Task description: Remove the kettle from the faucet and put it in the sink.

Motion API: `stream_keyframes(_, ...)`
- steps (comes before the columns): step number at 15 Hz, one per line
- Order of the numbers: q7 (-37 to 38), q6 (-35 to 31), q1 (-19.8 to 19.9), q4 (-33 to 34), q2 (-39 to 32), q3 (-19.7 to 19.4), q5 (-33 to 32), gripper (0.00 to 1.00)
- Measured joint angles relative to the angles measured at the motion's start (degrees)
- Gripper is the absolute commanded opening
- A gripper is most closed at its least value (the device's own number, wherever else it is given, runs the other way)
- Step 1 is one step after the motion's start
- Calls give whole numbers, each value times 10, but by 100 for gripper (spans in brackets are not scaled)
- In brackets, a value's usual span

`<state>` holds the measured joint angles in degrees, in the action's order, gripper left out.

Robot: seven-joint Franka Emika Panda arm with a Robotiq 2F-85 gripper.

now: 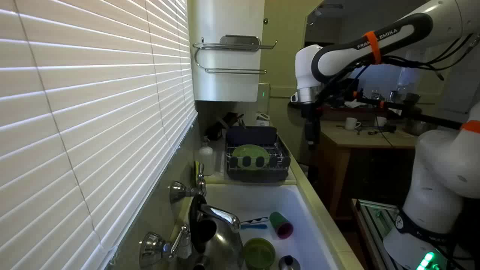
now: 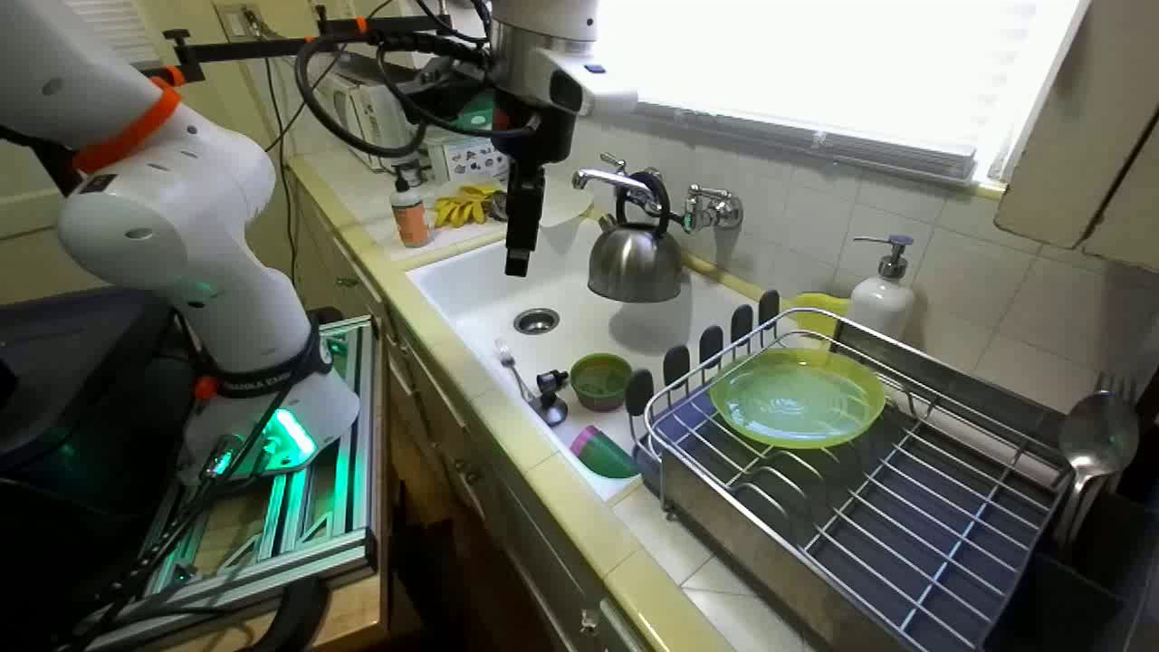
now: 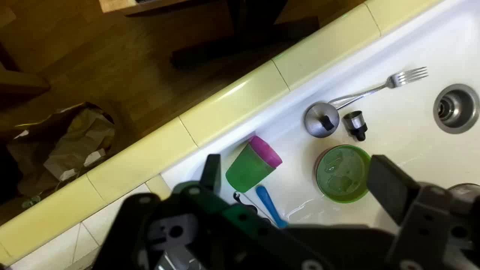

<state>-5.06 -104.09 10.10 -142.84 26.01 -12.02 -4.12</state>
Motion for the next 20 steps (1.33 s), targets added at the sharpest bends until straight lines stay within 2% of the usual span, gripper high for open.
stream_keyframes(12, 4, -1, 0, 1, 0, 1, 0, 100)
stream_keyframes(16, 51, -5, -3, 42, -21, 2, 82, 100)
stream_keyframes(20, 127, -9, -8, 122, -96, 10, 184, 100)
